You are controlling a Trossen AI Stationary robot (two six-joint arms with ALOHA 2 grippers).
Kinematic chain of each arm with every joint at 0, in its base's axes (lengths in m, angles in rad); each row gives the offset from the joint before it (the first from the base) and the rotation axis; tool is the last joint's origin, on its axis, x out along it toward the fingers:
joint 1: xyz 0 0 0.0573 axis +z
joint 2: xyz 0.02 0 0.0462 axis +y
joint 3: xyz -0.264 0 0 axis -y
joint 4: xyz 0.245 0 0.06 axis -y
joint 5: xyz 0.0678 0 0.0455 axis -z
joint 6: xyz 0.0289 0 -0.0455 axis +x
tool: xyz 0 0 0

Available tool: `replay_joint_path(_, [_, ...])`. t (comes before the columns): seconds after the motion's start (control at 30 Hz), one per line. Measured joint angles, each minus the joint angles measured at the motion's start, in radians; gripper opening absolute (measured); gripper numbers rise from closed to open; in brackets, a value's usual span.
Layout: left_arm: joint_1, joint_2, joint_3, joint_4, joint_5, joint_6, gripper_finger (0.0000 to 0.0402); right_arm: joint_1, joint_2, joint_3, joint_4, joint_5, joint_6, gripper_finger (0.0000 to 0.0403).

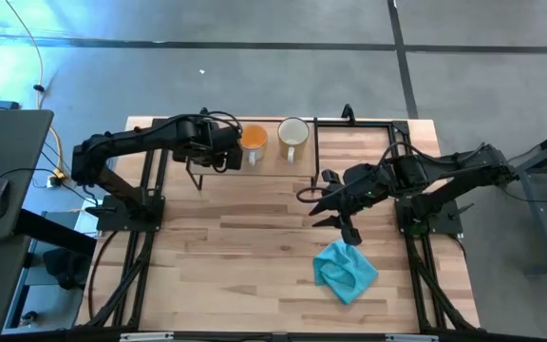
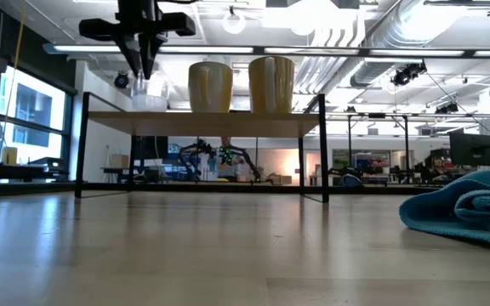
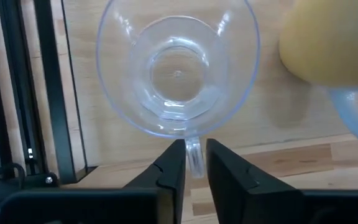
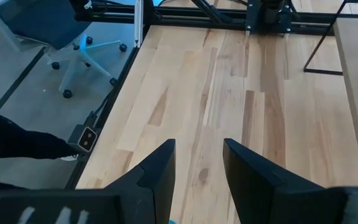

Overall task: Stack small to large cups/mugs on shelf
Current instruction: Put the transparent mug on the shelf, then return to Home Position

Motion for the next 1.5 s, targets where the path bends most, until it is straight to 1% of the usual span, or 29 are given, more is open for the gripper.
replay_joint_path(0.2, [0.0, 0.0, 0.0, 0.023, -0.003, 0.009, 0.0052, 0.0, 0.0, 0.0, -0.012, -0.002, 0.0, 0.0126])
replay_joint_path(0.63, [0.0, 0.0, 0.0, 0.018, -0.003, 0.025, 0.0102, 0.0, 0.0, 0.0, -0.017, -0.002, 0.003, 0.0126])
replay_joint_path(1.0, [0.0, -0.001, 0.004, 0.018, 0.0, 0.046, 0.012, 0.0, 0.0, 0.0, -0.016, -0.001, 0.003, 0.0126])
replay_joint_path(1.23, [0.0, -0.001, 0.085, 0.011, -0.01, 0.09, 0.012, 0.0, 0.0, 0.0, -0.016, -0.001, 0.003, 0.0126])
replay_joint_path(1.5, [-0.001, -0.001, 0.204, -0.096, -0.038, 0.115, 0.012, 0.0, 0.0, 0.0, -0.015, -0.001, 0.003, 0.0126])
